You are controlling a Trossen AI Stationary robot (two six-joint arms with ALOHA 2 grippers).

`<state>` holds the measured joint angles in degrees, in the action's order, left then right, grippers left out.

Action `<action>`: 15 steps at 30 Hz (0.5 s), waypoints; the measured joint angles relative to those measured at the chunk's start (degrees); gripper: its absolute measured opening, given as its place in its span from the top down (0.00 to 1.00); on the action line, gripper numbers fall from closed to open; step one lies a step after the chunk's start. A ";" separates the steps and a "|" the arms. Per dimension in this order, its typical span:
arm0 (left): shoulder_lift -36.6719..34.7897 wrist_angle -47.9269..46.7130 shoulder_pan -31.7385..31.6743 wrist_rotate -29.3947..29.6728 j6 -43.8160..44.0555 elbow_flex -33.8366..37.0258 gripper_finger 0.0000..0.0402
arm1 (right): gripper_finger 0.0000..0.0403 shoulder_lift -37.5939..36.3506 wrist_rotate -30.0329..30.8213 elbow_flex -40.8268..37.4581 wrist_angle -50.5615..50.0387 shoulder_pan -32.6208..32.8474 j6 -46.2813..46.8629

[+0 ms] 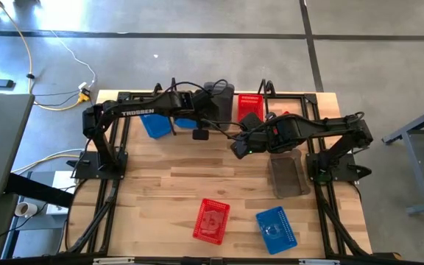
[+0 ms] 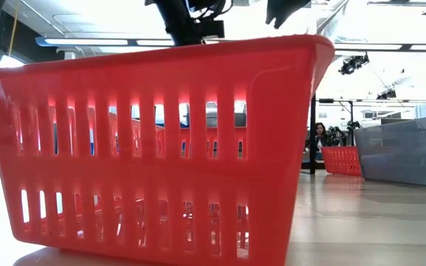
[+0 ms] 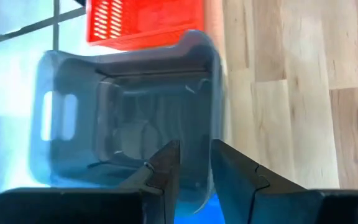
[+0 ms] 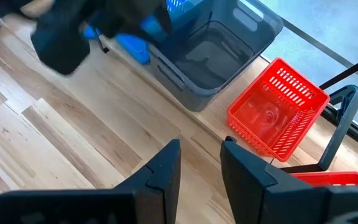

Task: Stack baskets on shelf by color
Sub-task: Stack the bottom black bin on the black bin on the shelf

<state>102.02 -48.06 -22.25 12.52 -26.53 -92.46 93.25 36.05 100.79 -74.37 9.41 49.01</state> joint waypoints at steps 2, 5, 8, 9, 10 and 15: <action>0.00 -2.21 -0.08 -0.05 0.40 -2.03 0.80 | 0.75 0.00 -0.27 0.00 -0.02 0.01 0.00; 0.00 -7.15 -0.23 0.13 0.80 -5.21 0.80 | 0.75 0.00 -0.31 0.00 -0.02 0.00 0.00; -0.07 -11.92 -0.80 0.08 2.89 -7.43 0.80 | 0.75 0.00 -0.50 0.00 -0.24 0.00 -0.63; -0.07 -13.73 -1.17 0.07 4.07 -7.81 0.80 | 0.75 0.00 -0.50 0.00 -0.24 0.00 -1.16; -0.07 -15.44 -1.58 0.15 5.40 -8.08 0.80 | 0.75 0.00 -0.50 0.00 -0.24 0.00 -1.49; -0.02 -20.21 -4.50 -0.10 14.66 -8.16 0.80 | 0.75 0.00 -0.84 0.00 -0.24 -0.90 -4.28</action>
<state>102.00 -68.27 -26.75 12.42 -11.88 -100.62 93.25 35.21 100.79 -74.61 8.51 44.74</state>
